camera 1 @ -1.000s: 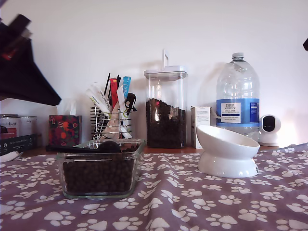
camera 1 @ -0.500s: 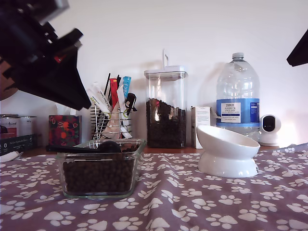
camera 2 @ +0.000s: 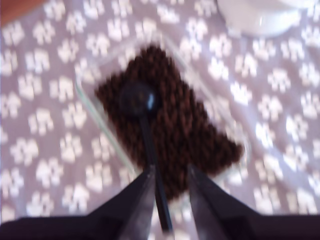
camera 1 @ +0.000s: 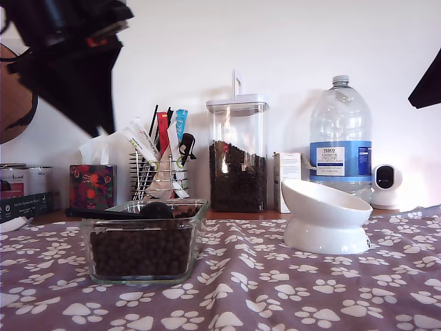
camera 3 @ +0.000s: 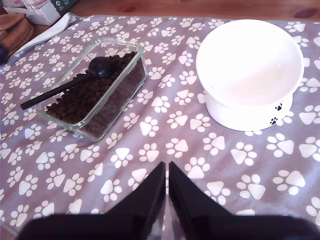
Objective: Measure one spoon of cat food and pour it into the food bowl
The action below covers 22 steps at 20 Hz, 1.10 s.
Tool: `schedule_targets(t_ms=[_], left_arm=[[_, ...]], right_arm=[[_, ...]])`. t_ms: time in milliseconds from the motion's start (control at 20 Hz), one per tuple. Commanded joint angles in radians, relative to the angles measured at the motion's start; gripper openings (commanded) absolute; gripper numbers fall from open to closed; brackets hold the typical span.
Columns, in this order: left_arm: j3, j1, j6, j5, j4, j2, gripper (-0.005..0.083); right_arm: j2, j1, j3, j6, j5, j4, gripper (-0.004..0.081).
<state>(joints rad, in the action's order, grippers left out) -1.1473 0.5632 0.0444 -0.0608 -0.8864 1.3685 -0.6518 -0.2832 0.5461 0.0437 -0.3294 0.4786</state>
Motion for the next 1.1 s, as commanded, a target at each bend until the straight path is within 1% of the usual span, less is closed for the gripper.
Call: schedule_targets(t_ms=[0,100,200,400,500,650,900,1050], left_arm=[[0.017,0.005,0.008,-0.001,-0.101,0.036,0.0275],[0.017,0.005,0.007,-0.001,-0.137,0.052,0.0275],[0.017,0.007,0.004,-0.001,-0.126,0.066,0.0278],[0.017,0.007,0.0,-0.001,-0.103,0.128,0.0346],[0.017,0.009,-0.023,-0.001,-0.087,0.168,0.0346],[0.017,0.015,-0.026,0.007,-0.064,0.207,0.0345],[0.017,0.018,-0.026,0.043,-0.052,0.216,0.0344],[0.017,0.018,-0.026,0.043,-0.04,0.219,0.034]], right_arm=[[-0.006,-0.004,-0.014,-0.007,0.003,-0.011,-0.0013],[-0.006,-0.004,-0.014,-0.007,0.003,-0.011,-0.0013],[-0.006,-0.004,-0.014,-0.007,0.003,-0.011,-0.0013],[-0.006,-0.004,-0.014,-0.007,0.003,-0.011,-0.0013],[-0.006,-0.004,-0.014,-0.007,0.003,-0.011,-0.0013],[-0.006,-0.005,-0.014,-0.006,0.002,-0.01,-0.0013],[-0.006,-0.005,-0.014,-0.007,0.002,-0.01,-0.0013],[-0.006,-0.005,-0.014,-0.006,0.002,-0.01,-0.0013]])
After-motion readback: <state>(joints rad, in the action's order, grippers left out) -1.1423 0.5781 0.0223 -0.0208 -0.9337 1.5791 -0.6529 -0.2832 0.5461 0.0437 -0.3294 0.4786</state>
